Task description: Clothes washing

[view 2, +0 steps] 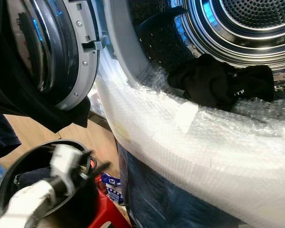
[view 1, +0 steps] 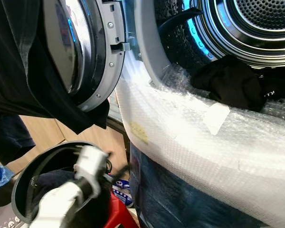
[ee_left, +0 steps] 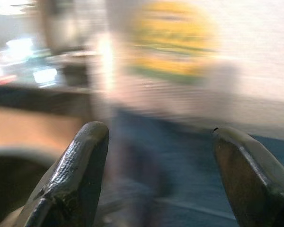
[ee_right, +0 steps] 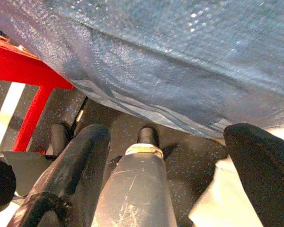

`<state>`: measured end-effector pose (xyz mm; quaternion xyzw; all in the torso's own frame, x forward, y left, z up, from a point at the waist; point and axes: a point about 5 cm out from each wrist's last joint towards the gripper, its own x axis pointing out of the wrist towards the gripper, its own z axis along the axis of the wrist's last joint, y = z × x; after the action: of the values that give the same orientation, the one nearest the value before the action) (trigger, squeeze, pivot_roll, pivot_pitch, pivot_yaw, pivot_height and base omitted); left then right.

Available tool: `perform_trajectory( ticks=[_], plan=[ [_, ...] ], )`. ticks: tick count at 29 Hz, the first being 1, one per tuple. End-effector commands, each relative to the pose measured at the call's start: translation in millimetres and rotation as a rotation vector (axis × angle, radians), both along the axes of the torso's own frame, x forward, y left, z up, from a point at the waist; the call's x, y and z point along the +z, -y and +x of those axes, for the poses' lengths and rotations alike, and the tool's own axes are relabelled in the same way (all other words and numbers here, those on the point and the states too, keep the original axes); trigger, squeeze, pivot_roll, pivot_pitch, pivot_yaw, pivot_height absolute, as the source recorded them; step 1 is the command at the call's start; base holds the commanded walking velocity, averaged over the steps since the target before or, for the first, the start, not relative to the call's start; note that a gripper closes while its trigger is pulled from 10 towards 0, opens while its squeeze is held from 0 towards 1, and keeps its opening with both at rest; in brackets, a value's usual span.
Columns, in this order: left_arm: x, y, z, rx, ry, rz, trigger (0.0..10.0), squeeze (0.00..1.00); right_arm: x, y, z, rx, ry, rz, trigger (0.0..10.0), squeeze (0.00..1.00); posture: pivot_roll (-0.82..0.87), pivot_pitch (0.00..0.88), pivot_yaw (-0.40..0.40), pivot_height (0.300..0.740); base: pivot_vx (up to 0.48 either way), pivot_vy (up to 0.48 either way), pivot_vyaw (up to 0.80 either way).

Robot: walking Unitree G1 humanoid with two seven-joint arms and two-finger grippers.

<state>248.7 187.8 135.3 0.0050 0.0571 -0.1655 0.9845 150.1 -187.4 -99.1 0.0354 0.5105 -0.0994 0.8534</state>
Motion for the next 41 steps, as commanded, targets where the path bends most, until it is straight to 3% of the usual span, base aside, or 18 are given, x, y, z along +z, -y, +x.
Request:
perform_trajectory(
  ticks=[1,2,4,6,7,8,9,13,19,22,24,25,26,41],
  plan=[
    [-12.8,-27.8,-3.4,0.152,-0.067,0.015,10.0,0.00,0.8,-1.7,2.4,-0.015,0.019,0.019,10.0,0.00,0.17,0.000,0.071,0.740,0.000,0.000,0.00],
    [-12.8,-27.8,-3.4,0.152,-0.067,0.015,10.0,0.00,0.8,-1.7,2.4,-0.015,0.019,0.019,10.0,0.00,0.17,0.000,0.071,0.740,0.000,0.000,0.00],
    [-20.5,-66.9,-1.8,0.428,-0.119,-0.060,10.0,0.00,2.4,0.5,5.6,-0.028,0.029,0.015,10.0,0.00,0.18,0.000,0.073,0.740,0.000,0.000,0.00],
    [-21.7,-71.8,-2.1,0.464,-0.132,-0.063,10.0,0.00,2.5,0.7,5.9,-0.032,0.031,0.017,10.0,0.00,0.18,0.000,0.073,0.740,0.000,0.000,0.00],
    [-23.7,-81.0,-3.0,0.533,-0.146,-0.085,10.0,0.05,2.6,0.6,6.3,-0.028,0.028,0.014,10.0,0.00,0.18,0.000,0.072,0.740,0.000,0.000,0.00],
    [-25.1,-89.1,-3.2,0.593,-0.154,-0.137,10.0,1.00,2.6,0.2,6.6,-0.024,0.027,0.015,10.0,0.00,0.18,0.000,0.075,0.740,0.000,0.000,0.00],
    [-26.3,-100.0,-2.7,0.671,-0.162,-0.196,10.0,1.00,2.8,-0.5,7.4,-0.022,0.027,0.016,10.0,0.00,0.19,0.000,0.073,0.740,0.000,0.000,0.00],
    [-20.7,-105.7,2.4,0.685,-0.135,-0.247,10.0,1.00,3.2,-2.1,8.8,-0.030,0.032,0.021,10.0,0.00,0.18,0.000,0.078,0.740,0.000,0.000,0.00],
    [-20.1,-132.9,2.7,0.770,-0.171,-0.303,10.0,1.00,2.5,-4.3,7.6,-0.031,0.029,0.029,10.0,0.00,0.18,0.009,0.075,0.740,0.000,0.000,0.00],
    [-31.1,-136.8,2.2,0.767,-0.263,-0.333,10.0,1.00,0.9,-0.7,2.5,-0.041,0.017,0.022,10.0,0.00,0.18,0.010,0.075,0.740,0.000,0.000,0.00],
    [-41.5,-134.6,0.6,0.746,-0.343,-0.254,10.0,1.00,0.3,0.8,0.6,-0.042,0.012,0.020,10.0,0.00,0.18,0.012,0.072,0.740,0.000,0.000,0.00],
    [-44.7,-132.5,0.0,0.730,-0.363,-0.244,10.0,0.76,0.3,1.6,0.2,-0.042,0.011,0.020,10.0,0.00,0.18,0.013,0.073,0.740,0.000,0.000,0.00],
    [-45.2,-132.7,-0.6,0.736,-0.366,-0.235,10.0,0.00,0.2,2.6,-0.4,-0.044,0.011,0.020,10.0,0.00,0.17,0.016,0.073,0.740,0.000,0.000,0.00],
    [-54.3,-121.6,10.0,0.702,-0.409,-0.240,10.0,0.00,1.3,0.7,3.3,-0.046,0.021,0.045,10.0,0.00,0.18,0.010,0.059,0.740,0.000,0.000,0.00]
  ],
)
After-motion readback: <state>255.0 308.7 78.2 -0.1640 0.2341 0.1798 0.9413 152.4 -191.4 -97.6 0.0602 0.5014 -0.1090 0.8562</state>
